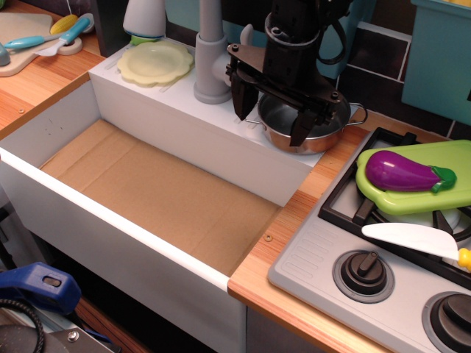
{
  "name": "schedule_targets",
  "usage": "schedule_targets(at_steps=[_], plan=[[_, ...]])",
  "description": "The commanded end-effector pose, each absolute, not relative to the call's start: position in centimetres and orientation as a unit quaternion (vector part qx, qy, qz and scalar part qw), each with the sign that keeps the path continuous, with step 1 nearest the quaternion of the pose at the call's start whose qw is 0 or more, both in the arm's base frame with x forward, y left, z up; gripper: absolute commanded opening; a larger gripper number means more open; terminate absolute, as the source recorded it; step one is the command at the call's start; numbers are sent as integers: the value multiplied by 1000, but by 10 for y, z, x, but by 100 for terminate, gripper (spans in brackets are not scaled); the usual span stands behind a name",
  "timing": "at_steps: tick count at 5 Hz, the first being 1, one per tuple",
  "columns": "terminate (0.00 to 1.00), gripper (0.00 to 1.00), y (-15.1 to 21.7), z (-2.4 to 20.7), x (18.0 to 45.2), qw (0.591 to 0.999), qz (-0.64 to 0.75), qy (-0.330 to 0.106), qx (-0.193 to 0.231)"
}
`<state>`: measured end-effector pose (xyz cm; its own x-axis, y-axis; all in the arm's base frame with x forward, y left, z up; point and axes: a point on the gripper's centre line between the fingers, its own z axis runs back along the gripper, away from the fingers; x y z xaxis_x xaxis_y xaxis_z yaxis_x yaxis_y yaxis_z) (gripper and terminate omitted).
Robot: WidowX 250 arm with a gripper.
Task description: Put pot or pan in sink
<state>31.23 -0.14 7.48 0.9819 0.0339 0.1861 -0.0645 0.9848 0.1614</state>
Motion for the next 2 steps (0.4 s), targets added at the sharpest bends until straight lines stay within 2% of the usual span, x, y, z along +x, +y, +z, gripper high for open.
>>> schedule_targets(at_steps=[1,2], plan=[[0,100,-1,75,312,992,25,-92,84],[0,100,-6,79,320,984,-87,-112,107]])
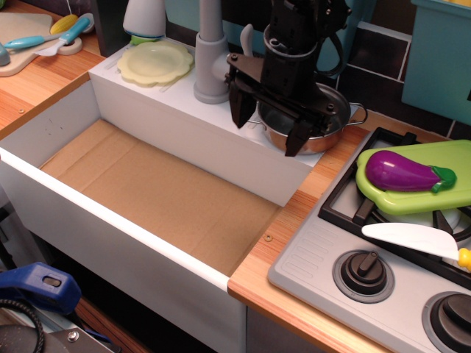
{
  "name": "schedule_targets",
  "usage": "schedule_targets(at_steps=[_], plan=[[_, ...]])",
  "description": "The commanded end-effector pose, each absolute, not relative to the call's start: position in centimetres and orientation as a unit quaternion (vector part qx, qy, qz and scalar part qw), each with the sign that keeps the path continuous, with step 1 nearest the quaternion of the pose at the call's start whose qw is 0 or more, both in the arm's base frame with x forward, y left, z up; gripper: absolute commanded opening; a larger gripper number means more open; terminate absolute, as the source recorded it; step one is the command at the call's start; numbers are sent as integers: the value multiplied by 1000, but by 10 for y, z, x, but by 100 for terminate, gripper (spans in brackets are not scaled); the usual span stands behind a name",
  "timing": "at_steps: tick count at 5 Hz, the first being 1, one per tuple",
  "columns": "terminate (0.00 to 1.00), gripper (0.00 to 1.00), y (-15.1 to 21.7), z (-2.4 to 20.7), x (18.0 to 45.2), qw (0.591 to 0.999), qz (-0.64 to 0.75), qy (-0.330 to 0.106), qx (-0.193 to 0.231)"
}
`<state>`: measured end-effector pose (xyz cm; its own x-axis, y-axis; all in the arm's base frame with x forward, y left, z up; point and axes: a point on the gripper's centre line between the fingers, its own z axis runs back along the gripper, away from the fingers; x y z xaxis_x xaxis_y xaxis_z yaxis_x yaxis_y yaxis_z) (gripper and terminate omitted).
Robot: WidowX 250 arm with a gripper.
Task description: Put pot or pan in sink
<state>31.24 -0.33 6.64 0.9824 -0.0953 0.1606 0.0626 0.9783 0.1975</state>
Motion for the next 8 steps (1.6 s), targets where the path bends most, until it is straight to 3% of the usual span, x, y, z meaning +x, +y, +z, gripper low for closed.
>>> schedule_targets(at_steps=[1,3,4,6,7,8], plan=[[0,100,-7,79,329,969,-175,-126,119],[0,100,-12,63,345,945,-266,-160,98],[0,100,-10,46,349,949,-263,-166,55],[0,100,9,26,360,943,-283,-169,41],[0,0,15,21,363,944,-279,-170,38],[0,0,8,22,361,947,-270,-169,50]])
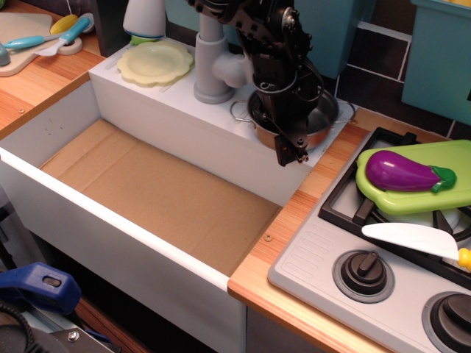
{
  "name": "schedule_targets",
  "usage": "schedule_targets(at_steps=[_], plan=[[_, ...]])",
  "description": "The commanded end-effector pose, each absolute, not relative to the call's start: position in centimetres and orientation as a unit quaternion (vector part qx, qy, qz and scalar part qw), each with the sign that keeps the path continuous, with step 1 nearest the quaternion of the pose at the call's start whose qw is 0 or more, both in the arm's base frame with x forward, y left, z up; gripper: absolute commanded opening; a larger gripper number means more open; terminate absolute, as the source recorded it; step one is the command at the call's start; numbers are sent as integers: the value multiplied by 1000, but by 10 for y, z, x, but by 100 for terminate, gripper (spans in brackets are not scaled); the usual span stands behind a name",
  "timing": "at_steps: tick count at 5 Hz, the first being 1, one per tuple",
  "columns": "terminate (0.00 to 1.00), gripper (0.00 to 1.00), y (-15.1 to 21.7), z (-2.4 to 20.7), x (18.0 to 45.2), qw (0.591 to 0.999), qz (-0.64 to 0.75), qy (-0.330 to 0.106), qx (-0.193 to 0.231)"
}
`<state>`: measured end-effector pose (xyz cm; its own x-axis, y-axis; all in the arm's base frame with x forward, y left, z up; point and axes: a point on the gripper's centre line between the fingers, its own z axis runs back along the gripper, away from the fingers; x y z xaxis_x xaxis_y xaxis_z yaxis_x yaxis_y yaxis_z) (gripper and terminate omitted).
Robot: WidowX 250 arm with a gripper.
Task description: Put pot or pan in sink
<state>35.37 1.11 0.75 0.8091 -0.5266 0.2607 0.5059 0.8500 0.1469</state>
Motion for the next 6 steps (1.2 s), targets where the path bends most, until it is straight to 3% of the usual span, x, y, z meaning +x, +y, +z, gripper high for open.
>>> schedule_targets(at_steps=[1,3,5,6], plan=[[0,0,3,28,359,947,-265,-167,67],[0,0,2,44,331,968,-170,-136,125],[0,0,12,30,302,977,-64,-138,147],[0,0,21,22,297,980,-43,-141,130]])
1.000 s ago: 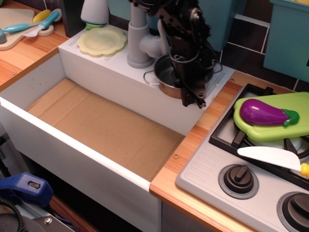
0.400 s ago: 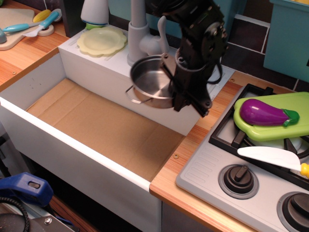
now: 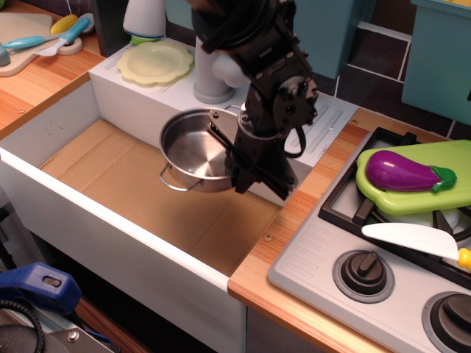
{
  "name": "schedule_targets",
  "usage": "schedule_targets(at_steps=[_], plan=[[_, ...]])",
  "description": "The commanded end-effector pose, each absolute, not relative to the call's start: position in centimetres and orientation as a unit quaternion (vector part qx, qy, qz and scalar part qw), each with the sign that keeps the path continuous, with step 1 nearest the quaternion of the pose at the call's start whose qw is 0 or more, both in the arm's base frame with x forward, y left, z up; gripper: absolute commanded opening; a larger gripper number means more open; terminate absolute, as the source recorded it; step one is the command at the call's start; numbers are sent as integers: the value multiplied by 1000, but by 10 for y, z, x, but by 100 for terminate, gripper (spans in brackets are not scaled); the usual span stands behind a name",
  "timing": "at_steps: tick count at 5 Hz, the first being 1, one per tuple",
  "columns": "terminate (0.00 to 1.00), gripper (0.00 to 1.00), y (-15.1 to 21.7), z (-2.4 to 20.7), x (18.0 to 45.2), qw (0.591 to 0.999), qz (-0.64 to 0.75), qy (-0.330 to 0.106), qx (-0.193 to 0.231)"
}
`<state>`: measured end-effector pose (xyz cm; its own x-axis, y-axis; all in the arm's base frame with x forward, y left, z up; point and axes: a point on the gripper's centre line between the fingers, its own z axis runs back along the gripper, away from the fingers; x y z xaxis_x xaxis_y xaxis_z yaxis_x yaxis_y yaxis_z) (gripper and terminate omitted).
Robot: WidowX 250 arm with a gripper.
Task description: Put pot or pan in sink
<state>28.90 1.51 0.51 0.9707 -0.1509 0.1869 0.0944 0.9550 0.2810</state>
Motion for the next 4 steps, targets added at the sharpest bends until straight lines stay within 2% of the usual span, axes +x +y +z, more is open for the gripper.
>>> schedule_targets(at_steps=[1,2,3,4], plan=[[0,0,25,1,293,980,-23,-158,121],[0,100,37,-20,297,979,-20,-165,114],[0,100,42,-27,298,974,-21,-190,119],[100,100,42,-27,298,974,-21,-190,119]])
